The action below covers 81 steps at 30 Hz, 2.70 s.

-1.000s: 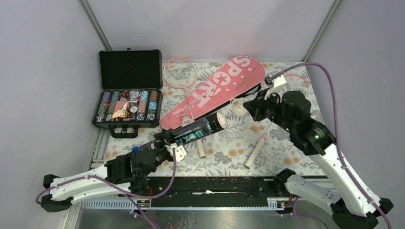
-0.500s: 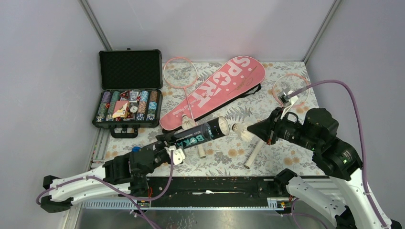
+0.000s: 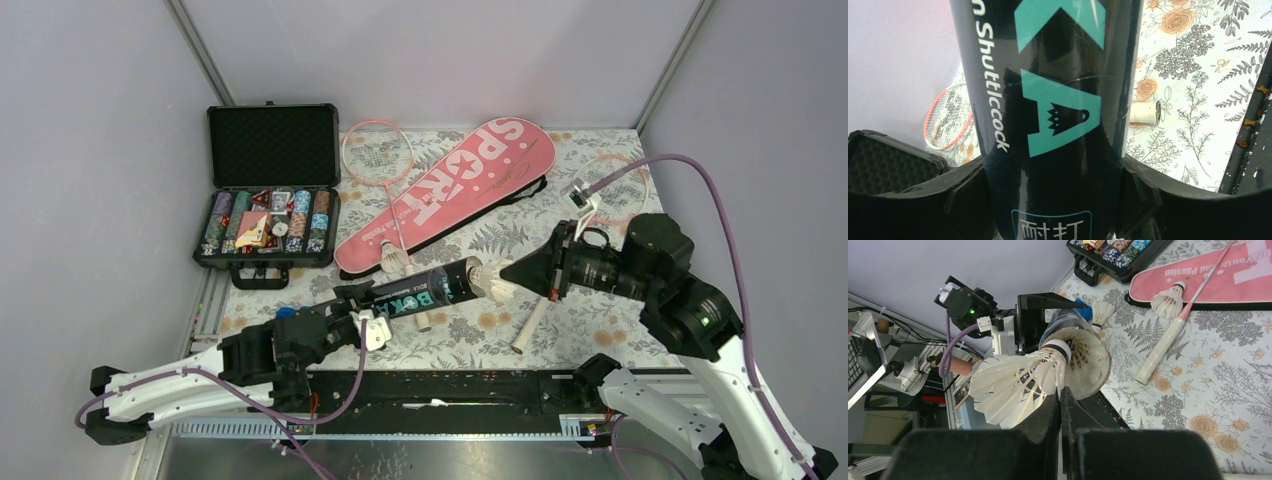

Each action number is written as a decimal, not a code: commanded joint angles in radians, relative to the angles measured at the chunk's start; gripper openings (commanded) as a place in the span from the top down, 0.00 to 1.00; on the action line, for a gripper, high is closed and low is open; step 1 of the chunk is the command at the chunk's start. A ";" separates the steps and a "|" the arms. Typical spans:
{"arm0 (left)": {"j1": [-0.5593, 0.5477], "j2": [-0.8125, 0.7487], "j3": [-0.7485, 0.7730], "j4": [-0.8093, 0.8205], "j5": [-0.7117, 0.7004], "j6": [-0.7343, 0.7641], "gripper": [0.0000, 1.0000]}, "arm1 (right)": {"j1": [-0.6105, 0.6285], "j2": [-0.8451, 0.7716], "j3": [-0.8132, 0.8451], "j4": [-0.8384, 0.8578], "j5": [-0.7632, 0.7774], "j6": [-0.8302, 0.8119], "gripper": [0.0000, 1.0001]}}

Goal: Pack up the badminton gear

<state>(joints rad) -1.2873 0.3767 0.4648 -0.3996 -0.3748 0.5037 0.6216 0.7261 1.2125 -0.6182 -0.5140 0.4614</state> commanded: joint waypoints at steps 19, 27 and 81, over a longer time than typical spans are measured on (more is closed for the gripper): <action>-0.001 -0.007 0.045 0.076 0.047 -0.001 0.73 | 0.006 0.135 -0.081 0.155 -0.088 0.115 1.00; -0.001 -0.013 0.043 0.077 0.045 0.004 0.73 | 0.006 0.160 -0.105 0.177 -0.076 0.143 1.00; -0.001 -0.006 0.025 0.096 0.051 0.018 0.73 | 0.037 0.160 0.002 -0.030 0.173 0.002 0.37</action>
<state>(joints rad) -1.2861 0.3859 0.4641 -0.4065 -0.3546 0.5156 0.6605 0.8753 1.1843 -0.6273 -0.3668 0.5003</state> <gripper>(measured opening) 0.678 0.628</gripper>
